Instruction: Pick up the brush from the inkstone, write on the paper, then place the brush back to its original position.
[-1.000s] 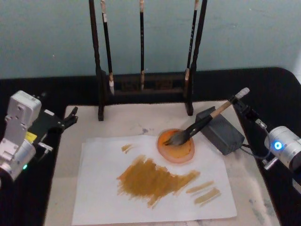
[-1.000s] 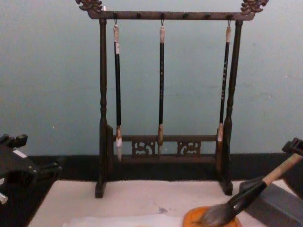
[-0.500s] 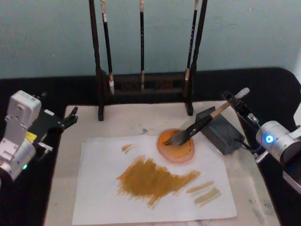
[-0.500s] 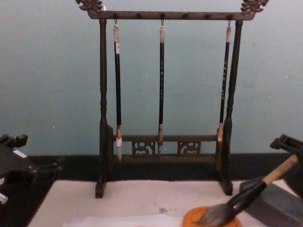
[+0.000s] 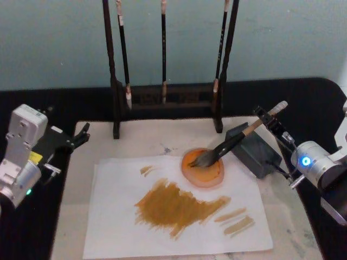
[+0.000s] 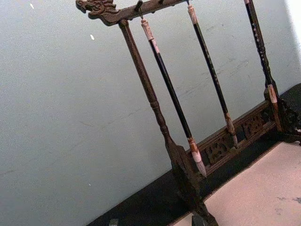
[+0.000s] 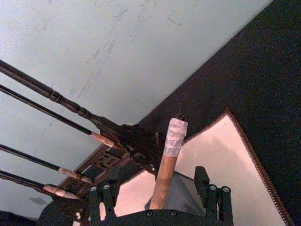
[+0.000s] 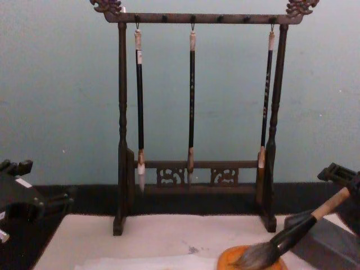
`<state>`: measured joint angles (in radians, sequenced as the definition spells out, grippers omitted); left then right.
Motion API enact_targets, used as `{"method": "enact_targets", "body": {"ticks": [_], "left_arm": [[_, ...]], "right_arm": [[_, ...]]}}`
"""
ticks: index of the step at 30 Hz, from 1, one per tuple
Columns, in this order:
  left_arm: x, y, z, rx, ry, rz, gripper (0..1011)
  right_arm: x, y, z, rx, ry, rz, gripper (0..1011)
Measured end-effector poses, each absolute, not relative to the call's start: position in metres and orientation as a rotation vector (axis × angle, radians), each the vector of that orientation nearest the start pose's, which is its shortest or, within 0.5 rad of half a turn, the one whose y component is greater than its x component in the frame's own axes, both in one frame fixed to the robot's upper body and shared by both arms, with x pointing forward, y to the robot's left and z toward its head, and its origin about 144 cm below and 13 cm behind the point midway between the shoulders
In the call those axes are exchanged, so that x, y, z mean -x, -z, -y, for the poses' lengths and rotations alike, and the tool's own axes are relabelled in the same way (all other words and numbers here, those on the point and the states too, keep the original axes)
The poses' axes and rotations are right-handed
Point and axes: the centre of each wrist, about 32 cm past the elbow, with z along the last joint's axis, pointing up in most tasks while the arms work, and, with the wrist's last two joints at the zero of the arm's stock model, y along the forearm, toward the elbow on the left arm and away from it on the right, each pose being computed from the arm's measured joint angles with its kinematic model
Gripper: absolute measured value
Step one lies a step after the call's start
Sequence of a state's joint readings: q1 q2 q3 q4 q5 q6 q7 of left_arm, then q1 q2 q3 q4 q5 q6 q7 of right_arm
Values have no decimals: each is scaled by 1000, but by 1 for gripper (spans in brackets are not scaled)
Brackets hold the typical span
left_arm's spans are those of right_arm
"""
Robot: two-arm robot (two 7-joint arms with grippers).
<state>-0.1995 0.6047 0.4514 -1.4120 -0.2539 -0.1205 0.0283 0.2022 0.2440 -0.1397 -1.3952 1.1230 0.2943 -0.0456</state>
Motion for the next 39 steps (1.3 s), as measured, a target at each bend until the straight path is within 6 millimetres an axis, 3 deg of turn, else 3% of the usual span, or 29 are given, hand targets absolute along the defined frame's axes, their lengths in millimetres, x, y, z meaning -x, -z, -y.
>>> {"method": "enact_targets", "body": {"ticks": [25, 32, 39], "left_arm": [[-489, -1140, -310, -304, -1248, 285, 1010], [-489, -1140, -310, -304, -1248, 285, 1010], [-489, -1140, -310, -304, -1248, 285, 1010]], "right_arm": [[-516, -1152, 268, -378, 1317, -890, 1000], [-516, -1152, 268, -377, 1316, -891, 860], [-515, -1152, 268, -378, 1315, -892, 626]]}}
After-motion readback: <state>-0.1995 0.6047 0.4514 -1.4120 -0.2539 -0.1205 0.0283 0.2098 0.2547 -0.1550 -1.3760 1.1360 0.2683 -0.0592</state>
